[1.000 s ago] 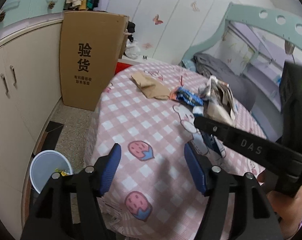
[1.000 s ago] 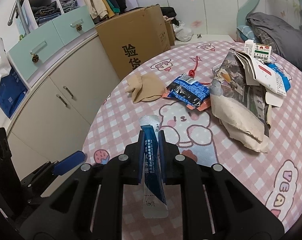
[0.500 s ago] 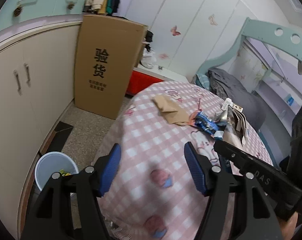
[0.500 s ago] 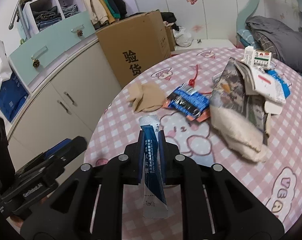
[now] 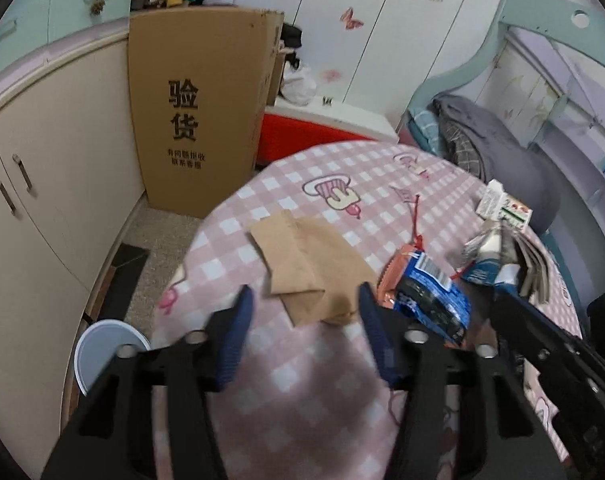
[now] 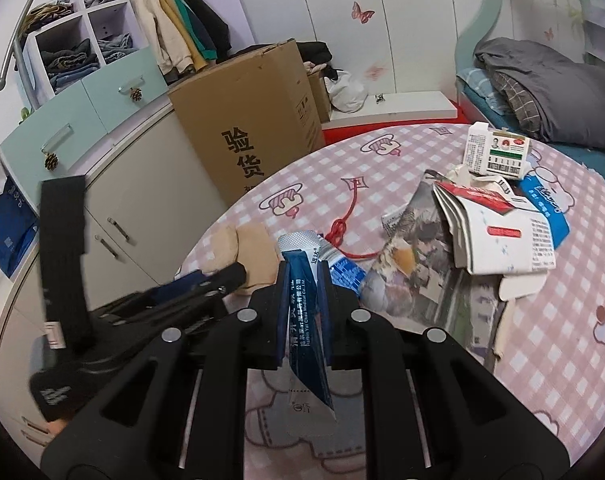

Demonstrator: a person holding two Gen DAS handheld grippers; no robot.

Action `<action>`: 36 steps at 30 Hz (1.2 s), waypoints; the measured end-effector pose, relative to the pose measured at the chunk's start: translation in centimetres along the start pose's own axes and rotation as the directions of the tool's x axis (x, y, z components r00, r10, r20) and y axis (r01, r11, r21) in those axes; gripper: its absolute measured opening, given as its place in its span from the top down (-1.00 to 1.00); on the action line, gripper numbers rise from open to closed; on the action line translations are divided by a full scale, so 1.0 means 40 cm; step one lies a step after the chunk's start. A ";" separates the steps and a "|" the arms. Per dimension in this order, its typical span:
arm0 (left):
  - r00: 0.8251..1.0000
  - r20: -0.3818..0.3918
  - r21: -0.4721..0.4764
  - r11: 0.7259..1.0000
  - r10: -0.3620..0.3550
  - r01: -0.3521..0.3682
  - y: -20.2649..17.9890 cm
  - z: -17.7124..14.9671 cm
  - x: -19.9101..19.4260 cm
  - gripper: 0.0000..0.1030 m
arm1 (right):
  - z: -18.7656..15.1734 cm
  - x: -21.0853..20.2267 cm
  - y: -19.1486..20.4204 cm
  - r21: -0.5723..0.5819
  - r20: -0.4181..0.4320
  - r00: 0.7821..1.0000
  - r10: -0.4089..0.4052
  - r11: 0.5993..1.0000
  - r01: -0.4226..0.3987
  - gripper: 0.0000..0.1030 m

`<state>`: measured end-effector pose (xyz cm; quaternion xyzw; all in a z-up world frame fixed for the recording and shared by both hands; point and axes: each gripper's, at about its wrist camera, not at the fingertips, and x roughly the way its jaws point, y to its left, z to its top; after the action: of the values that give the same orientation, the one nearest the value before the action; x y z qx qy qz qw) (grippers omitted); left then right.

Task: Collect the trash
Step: 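Grasp the tan paper with the left tool while the right tool holds the blue tube, then carry the tube and tan paper over the wastebasket and open both tools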

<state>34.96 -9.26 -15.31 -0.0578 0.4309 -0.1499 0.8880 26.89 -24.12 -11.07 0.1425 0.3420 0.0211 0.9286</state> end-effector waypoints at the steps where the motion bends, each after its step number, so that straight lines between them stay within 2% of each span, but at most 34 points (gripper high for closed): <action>1: 1.000 0.013 0.006 1.000 0.017 -0.017 0.001 0.002 0.005 0.55 | 0.002 0.006 0.002 0.000 -0.002 1.000 0.001 1.000 -0.001 0.74; 2: 0.999 0.008 0.017 0.999 0.032 -0.032 -0.001 0.003 0.011 0.80 | 0.001 0.010 0.004 0.000 -0.005 1.000 0.003 1.000 -0.003 0.74; 3: 1.000 0.002 0.020 0.999 0.030 -0.030 0.003 0.004 0.012 0.95 | -0.002 0.011 0.005 -0.003 -0.007 1.000 0.006 1.000 -0.006 0.74; 6: 0.999 0.050 0.003 1.000 -0.015 0.015 0.026 -0.006 -0.033 0.95 | -0.003 0.015 0.036 -0.018 -0.013 1.000 0.021 1.000 -0.021 0.74; 11: 0.990 0.136 -0.025 0.999 -0.027 0.031 0.098 -0.029 -0.140 0.95 | -0.008 0.011 0.121 -0.061 -0.011 0.998 0.065 0.996 -0.066 0.74; 16: 0.978 0.206 -0.073 0.997 0.018 -0.003 0.201 -0.051 -0.234 0.96 | -0.016 0.014 0.254 -0.126 -0.027 0.991 0.135 0.982 -0.137 0.74; 21: 0.960 0.250 -0.148 0.984 0.130 -0.095 0.332 -0.090 -0.306 0.96 | -0.044 0.045 0.387 -0.197 -0.067 0.979 0.194 0.959 -0.203 0.74; 23: 0.949 0.256 -0.185 0.973 0.182 -0.137 0.386 -0.108 -0.325 0.96 | -0.061 0.067 0.448 -0.229 -0.092 0.971 0.221 0.944 -0.236 0.74; 28: 0.940 0.211 -0.272 0.940 0.267 -0.206 0.533 -0.133 -0.320 0.95 | -0.110 0.153 0.583 -0.295 -0.169 0.952 0.253 0.909 -0.294 0.74; 31: 0.935 0.158 -0.338 0.907 0.318 -0.251 0.623 -0.150 -0.295 0.95 | -0.142 0.220 0.644 -0.318 -0.218 0.943 0.253 0.895 -0.314 0.74; 33: 0.922 0.124 -0.381 0.875 0.368 -0.298 0.678 -0.162 -0.274 0.95 | -0.158 0.263 0.672 -0.318 -0.247 0.934 0.259 0.889 -0.330 0.74; 36: 0.916 0.071 -0.438 0.838 0.394 -0.326 0.752 -0.177 -0.245 0.95 | -0.185 0.339 0.720 -0.324 -0.289 0.921 0.260 0.879 -0.349 0.73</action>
<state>30.21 22.56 -19.34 -0.1757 0.3843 0.1208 0.8983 34.19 7.19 -16.92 0.0140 0.4132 0.2487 0.8759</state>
